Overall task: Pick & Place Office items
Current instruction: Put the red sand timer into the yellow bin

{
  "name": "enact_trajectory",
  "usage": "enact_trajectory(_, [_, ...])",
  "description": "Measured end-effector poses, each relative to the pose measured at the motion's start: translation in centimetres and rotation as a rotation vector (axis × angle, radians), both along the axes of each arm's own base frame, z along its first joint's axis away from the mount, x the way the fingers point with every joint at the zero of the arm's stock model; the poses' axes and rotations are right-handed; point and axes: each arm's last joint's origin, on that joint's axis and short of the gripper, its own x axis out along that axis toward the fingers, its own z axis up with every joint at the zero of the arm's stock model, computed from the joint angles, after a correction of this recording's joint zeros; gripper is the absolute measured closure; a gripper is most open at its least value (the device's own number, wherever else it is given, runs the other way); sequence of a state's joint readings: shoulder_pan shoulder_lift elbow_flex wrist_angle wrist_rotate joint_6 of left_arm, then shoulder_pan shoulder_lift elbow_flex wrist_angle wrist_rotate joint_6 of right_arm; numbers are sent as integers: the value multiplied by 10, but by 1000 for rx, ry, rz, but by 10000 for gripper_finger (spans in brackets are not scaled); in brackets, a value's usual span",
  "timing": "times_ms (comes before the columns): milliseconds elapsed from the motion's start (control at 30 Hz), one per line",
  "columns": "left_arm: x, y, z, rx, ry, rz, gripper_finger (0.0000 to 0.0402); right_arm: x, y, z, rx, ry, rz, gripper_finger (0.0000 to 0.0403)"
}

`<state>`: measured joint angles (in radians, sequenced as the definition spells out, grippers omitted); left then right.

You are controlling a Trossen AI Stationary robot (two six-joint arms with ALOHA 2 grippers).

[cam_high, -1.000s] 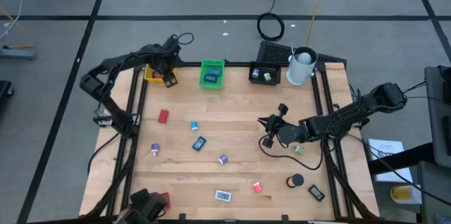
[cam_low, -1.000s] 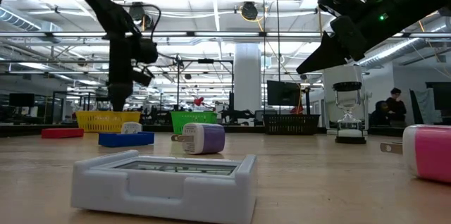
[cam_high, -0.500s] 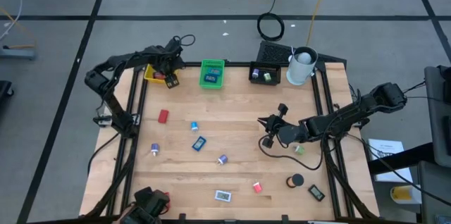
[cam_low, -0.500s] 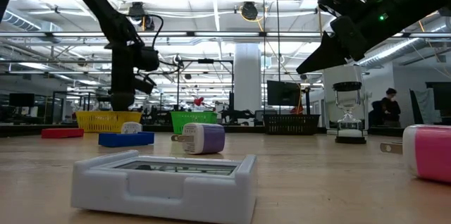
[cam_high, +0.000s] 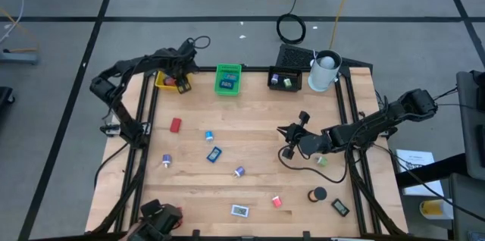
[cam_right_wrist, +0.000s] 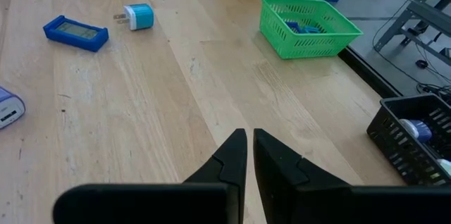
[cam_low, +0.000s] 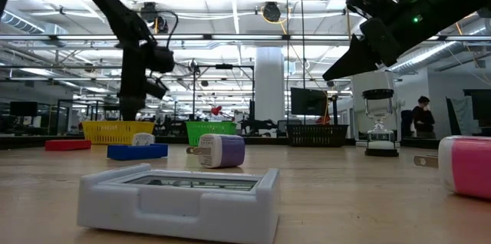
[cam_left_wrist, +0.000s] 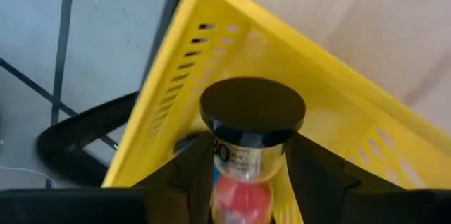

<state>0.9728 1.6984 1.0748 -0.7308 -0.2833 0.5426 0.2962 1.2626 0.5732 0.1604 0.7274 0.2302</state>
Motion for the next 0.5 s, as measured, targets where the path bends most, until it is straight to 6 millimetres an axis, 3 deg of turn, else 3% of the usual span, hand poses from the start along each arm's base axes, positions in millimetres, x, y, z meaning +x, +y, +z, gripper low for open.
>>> enact_trajectory(267, [-9, -11, 45, 85, -193, 32, 257, 0, 0, 0, 0, 0, 0, 380])
enact_trajectory(500, [-20, -22, 83, 167, -558, 42, 319, 0, 0, 0, 0, -1, 0, 380])
